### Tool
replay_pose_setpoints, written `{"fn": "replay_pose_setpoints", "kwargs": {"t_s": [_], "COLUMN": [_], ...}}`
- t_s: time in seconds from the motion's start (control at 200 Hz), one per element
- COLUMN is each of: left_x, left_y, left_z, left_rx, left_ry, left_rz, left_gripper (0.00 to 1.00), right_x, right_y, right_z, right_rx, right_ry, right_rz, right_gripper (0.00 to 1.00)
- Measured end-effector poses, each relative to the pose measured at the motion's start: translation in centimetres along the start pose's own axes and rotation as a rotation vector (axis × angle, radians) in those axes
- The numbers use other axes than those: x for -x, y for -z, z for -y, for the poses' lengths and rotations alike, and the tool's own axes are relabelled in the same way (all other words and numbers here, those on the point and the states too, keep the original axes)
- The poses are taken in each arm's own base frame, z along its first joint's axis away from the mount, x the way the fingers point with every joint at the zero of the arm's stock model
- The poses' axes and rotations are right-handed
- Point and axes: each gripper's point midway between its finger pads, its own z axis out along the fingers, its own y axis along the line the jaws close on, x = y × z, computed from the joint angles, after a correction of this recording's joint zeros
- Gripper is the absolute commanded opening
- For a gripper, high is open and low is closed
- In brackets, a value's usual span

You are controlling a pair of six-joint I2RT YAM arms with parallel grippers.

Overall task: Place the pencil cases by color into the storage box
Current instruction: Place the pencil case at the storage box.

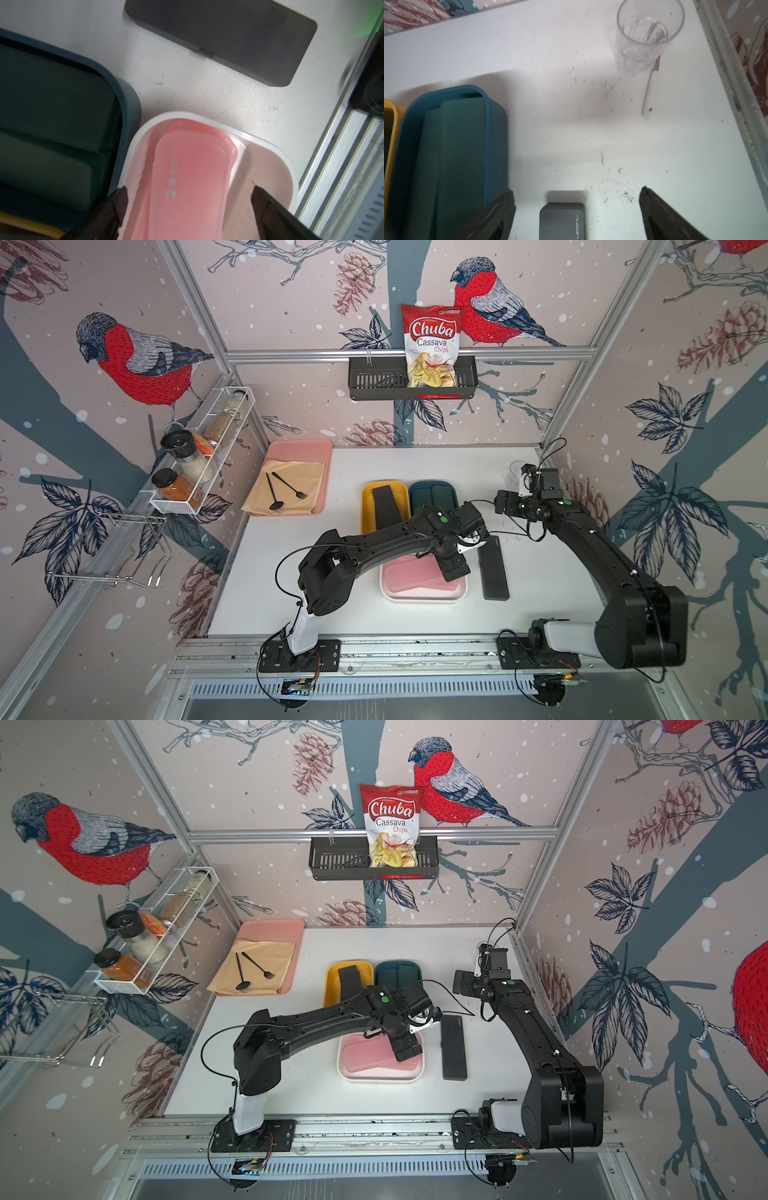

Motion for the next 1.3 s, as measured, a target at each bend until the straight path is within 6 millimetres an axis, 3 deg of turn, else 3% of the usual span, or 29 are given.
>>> {"fn": "replay_pose_setpoints", "kwargs": {"t_s": [0.25,0.555,0.8,1.296], "left_x": [1.2,1.4,0.3,-3.2], "left_y": [2.7,4.6,7.0,8.4], "left_z": [-1.1,-4.6,-8.4,-12.5], "left_rx": [0.067,0.139,0.193,0.274], "left_ry": [0.060,0.278,0.498,0.711], "left_rz": [0.066,0.150,0.248,0.295], "left_gripper": [0.96,0.97,0.97,0.97], "right_x": [-4.8,-7.9,-9.1,-13.8], "right_y": [-1.2,-1.3,-1.6,-3.1], "right_z": [-0.1,-2.9,-3.7,-3.6], "right_rx": [0.007,0.056,0.036,-0.057], "right_ry": [-0.036,0.002,-0.023,-0.029], "right_rz": [-0.211,-0.325,-0.368,-0.473], "right_gripper": [0.97,0.97,0.98,0.99]}}
